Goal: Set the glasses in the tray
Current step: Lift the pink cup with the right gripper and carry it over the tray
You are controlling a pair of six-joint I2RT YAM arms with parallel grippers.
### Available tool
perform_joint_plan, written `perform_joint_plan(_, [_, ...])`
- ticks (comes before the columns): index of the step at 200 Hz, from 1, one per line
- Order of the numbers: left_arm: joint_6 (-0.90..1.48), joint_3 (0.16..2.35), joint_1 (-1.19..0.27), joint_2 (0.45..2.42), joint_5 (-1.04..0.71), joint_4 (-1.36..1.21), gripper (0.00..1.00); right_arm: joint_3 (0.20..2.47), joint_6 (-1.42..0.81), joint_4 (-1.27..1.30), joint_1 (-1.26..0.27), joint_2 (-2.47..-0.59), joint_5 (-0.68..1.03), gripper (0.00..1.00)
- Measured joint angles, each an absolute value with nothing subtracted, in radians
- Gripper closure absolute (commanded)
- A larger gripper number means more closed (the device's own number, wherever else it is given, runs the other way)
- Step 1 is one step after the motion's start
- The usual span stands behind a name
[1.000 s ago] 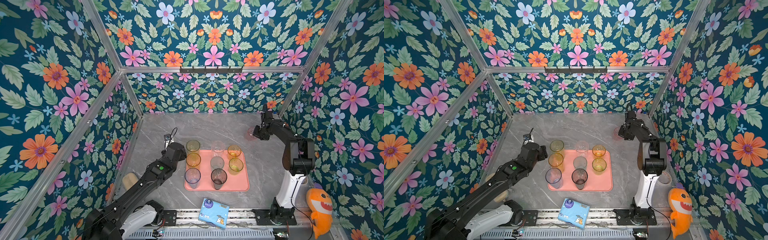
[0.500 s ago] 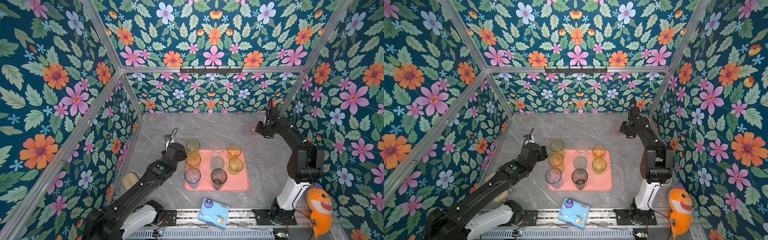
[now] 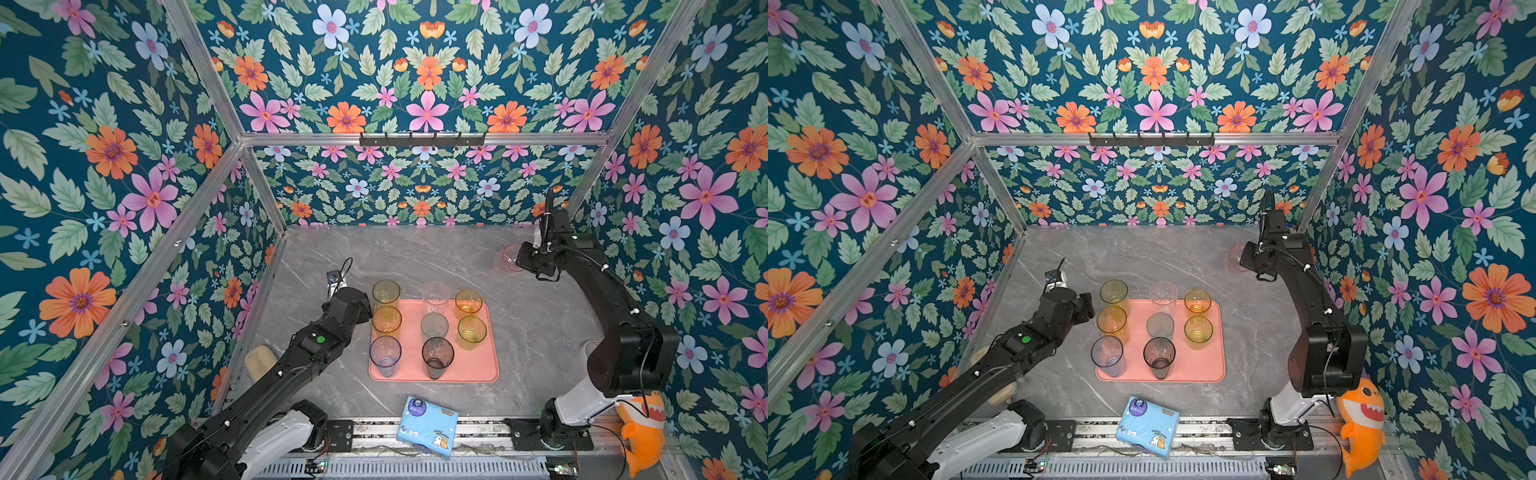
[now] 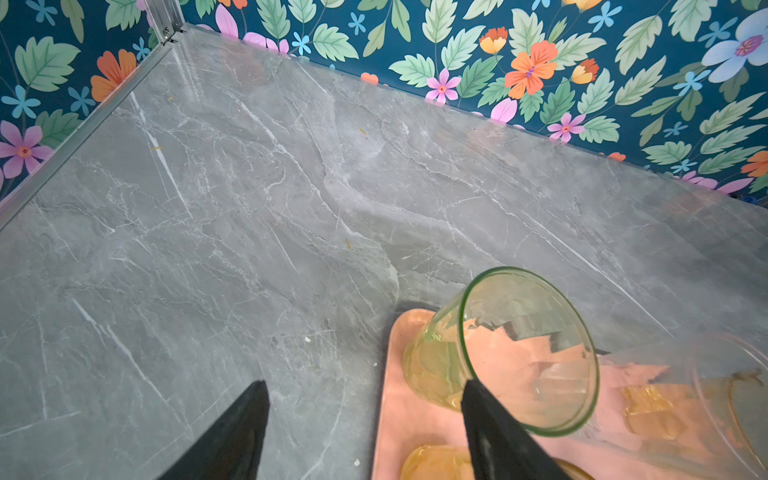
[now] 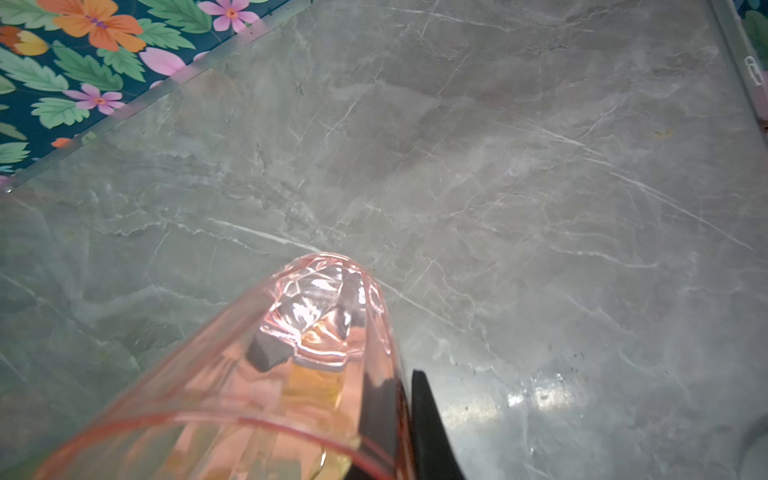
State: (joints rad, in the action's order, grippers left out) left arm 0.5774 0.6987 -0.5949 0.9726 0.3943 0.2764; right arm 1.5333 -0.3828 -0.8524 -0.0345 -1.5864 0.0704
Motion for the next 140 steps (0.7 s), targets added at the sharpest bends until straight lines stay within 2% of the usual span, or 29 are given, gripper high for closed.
perform_joint_plan(140, [0.595, 0.676, -0.595, 0.947, 0.384, 0.268, 0.24, 1.483, -0.39, -1.028, -0.243, -1.296, 0.012, 0.97])
